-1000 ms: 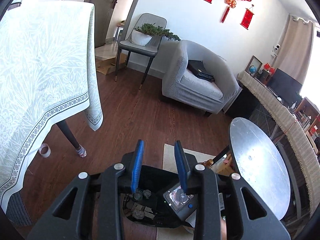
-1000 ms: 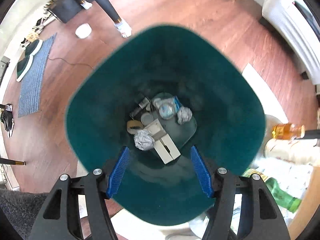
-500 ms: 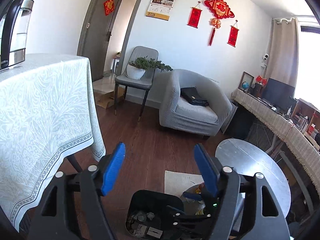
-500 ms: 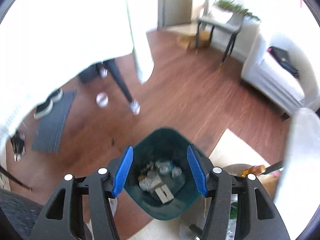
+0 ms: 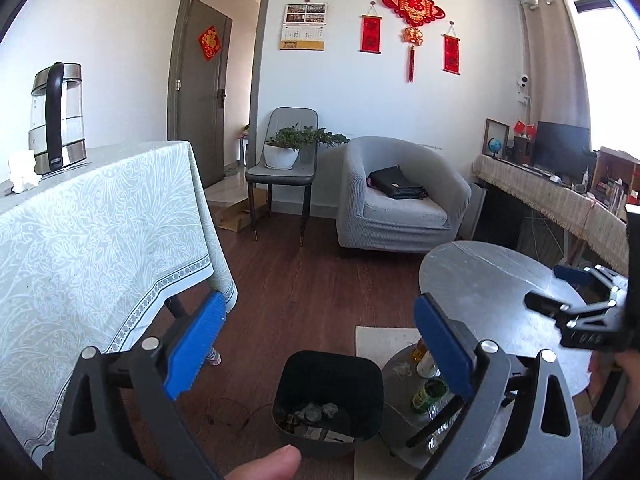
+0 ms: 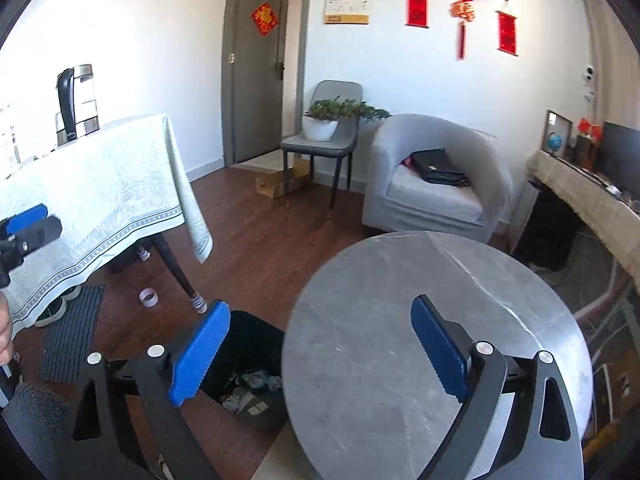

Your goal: Collect trash

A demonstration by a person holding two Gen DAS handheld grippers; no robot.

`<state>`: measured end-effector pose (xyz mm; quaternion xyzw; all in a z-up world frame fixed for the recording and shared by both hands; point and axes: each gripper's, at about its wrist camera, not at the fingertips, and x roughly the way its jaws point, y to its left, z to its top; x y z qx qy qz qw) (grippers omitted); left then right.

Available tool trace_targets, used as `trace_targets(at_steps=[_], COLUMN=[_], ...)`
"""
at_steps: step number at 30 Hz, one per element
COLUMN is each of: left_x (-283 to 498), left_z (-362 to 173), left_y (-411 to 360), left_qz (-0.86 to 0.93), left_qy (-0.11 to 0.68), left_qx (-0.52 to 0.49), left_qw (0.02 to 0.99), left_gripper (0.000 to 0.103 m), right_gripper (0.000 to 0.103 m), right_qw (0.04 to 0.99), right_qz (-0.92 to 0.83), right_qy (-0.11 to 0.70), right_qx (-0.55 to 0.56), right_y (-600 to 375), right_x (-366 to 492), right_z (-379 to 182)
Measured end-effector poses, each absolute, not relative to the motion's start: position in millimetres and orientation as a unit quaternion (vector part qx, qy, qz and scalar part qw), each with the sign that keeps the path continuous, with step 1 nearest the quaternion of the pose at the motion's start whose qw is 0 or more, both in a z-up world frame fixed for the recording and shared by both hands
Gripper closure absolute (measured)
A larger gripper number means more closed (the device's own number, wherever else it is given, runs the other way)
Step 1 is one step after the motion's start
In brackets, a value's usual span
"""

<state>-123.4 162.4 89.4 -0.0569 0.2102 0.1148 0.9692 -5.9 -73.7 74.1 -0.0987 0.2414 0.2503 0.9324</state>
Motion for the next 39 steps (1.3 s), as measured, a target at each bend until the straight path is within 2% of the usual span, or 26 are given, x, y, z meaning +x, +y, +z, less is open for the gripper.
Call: trace_targets(at_steps=[4,10,15,20,27,39], left_x=[-138,-146,-150,-145,-142,-141], left_z=[70,49,43,37,31,30], left_y=[147,134,123,108,118,112], left_qz=[0.124,0.131,0.134,0.118,0.114,0.107], left_qy=[0.21,0.21,0.206,0.22,0.233,0.244], left_qx=[-0.047,-0.035,-0.038,-0.011,-0.044,-0.034], left_qw=[0.969,0.968,0.969,0.968,0.965,0.963], left_gripper=[0.006,0.005,0.005,0.005,0.005,0.005], right_gripper=[0.004,0.004,0.004,0.004,0.003,0.003], right_qw=[0.947,0.96,0.957,0.954,0.949,0.946], right_qz=[0.21,0.172,0.188,0.204,0.224,0.231], right_qy=[0.232,0.207,0.218,0.218,0.219,0.225], right_qx=[-0.076,-0.079,-0.048,-0.038,-0.027,-0.039], right_y=[-136,-206,-234,-235,-237,-229], right_x=[-28,-55,-64,-69,-72,-75], right_z=[69,53,36,31,30,29])
